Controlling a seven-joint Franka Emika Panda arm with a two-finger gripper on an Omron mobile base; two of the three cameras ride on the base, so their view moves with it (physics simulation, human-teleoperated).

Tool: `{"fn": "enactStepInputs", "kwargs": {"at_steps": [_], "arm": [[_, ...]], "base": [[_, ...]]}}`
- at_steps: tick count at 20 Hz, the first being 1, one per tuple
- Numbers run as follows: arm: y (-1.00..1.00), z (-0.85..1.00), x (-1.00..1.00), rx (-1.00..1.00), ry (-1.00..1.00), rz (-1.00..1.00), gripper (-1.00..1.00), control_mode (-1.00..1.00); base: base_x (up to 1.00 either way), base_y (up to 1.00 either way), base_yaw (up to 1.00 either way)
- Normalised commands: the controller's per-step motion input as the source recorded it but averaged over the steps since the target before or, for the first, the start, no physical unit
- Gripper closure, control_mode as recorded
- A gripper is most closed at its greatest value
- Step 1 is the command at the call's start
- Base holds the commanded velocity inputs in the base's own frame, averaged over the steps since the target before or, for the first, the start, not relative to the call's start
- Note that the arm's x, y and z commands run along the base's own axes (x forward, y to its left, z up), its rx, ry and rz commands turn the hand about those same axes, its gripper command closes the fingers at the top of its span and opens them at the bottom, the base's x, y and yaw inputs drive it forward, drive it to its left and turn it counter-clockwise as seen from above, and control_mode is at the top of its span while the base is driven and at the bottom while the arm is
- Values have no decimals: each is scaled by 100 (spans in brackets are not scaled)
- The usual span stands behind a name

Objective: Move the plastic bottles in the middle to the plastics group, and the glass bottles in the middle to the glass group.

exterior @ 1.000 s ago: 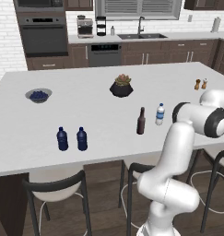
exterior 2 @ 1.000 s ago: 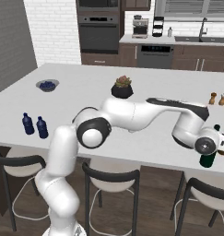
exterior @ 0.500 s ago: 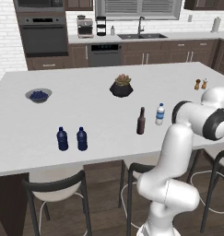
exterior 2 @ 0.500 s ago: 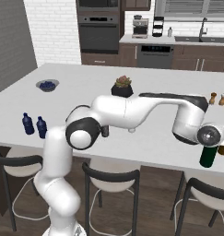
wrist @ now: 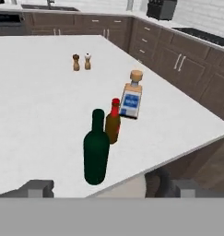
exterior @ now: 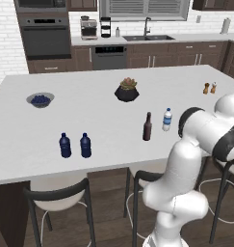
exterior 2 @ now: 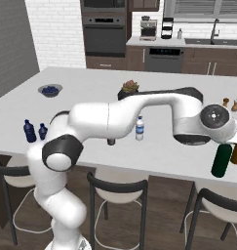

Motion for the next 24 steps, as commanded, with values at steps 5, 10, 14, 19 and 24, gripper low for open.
{"fn": "enactStepInputs", "kwargs": {"at_steps": [5,10,14,19,24], "arm": [[97,34,-47,-2,23,0,-100,-100],[100,13,-24,-3,21,0,-100,-100],[100,13,-14,0,17,0,-100,-100],[100,17,-10,0,8,0,-100,-100],[100,13,-2,4,12,0,-100,-100]], "base": [[0,0,0],[0,0,0],[0,0,0],[0,0,0],[0,0,0]]}}
